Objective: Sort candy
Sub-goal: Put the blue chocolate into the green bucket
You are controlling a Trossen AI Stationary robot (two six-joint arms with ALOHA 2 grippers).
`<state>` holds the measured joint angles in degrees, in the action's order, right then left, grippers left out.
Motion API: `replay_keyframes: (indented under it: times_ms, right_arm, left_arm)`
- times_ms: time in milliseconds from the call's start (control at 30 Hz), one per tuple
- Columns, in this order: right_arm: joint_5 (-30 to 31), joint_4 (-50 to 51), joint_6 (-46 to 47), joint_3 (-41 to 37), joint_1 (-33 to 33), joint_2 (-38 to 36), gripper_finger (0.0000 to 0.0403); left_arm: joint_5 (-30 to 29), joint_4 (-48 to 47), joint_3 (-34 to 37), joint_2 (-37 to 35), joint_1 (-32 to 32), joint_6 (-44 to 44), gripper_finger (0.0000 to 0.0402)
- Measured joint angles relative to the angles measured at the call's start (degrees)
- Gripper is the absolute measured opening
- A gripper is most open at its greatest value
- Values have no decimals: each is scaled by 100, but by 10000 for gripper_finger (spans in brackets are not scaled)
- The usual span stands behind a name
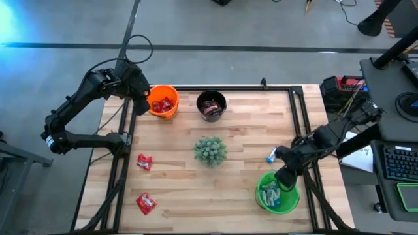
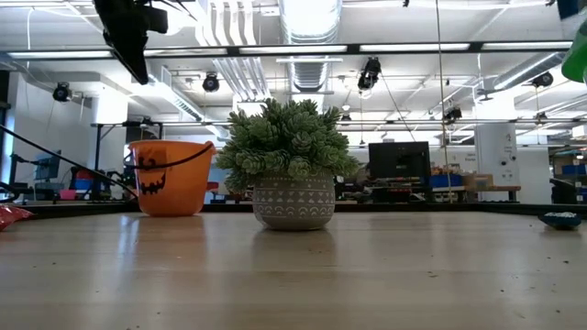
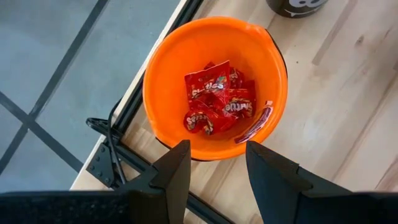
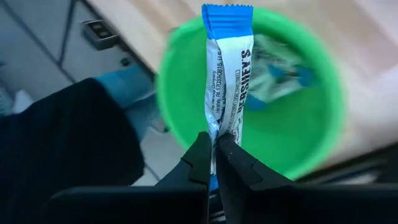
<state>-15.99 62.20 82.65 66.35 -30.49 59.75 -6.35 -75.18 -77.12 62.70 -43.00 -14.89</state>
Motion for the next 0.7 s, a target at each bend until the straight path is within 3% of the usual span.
replay_keyframes:
  times_ms: [233, 700]
  right_arm:
    - [-98, -871, 158, 0, -249, 196, 9]
    - [-109, -897, 288, 0, -841, 506, 10]
  left_arm:
    - [-47, -5, 0, 2, 0, 0, 137]
    - [-68, -77, 0, 0, 0, 194, 137]
